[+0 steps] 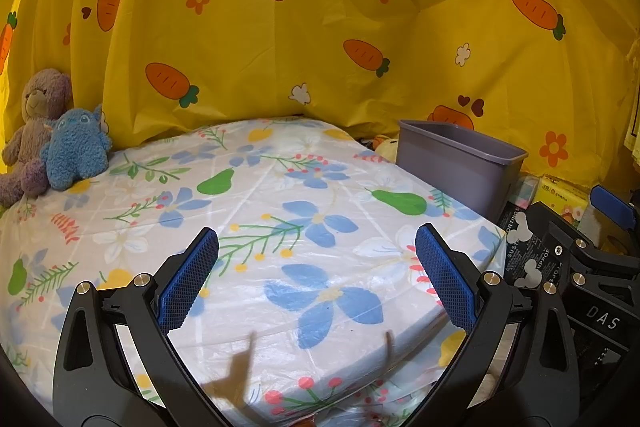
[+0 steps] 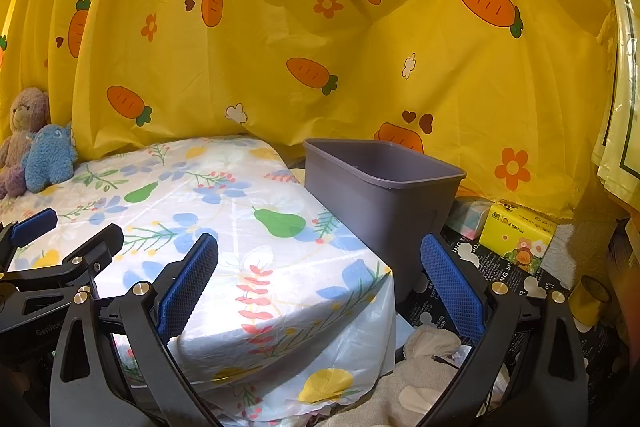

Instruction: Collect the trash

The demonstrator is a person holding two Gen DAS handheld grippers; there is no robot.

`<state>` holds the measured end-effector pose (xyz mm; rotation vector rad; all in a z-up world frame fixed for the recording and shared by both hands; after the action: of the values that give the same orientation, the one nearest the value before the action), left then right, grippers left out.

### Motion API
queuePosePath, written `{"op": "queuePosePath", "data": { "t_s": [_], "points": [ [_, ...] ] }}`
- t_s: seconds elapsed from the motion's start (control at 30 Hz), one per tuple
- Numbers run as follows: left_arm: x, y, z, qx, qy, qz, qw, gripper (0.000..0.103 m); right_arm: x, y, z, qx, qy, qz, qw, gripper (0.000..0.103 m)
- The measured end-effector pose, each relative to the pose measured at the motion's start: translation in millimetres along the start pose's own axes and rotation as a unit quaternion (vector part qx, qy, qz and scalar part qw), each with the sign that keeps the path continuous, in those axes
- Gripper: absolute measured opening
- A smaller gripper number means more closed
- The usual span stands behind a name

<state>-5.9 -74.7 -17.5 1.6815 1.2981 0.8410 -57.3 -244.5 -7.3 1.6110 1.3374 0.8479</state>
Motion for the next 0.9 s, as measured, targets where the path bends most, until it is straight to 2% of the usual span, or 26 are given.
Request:
{"op": "queuePosePath", "data": {
  "t_s": [0.9],
  "points": [
    [0.1, 1.4, -7.9, -0.01, 0.009, 0.0, 0.9999, 0.097, 1.3, 0.7, -0.6, -0.002, -0.001, 0.001, 1.0, 0.097]
  ]
}}
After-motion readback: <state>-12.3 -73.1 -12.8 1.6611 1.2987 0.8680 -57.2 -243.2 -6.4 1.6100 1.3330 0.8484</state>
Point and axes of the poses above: each gripper's, at about its wrist camera, not at the fingertips, and z roughly the way its jaws point, x to its left, y to its top, the point moved 2 cm from there along z, roughly the way its jaws point, and after that the axes turned 5 degrees about y, right-handed, at the moved point
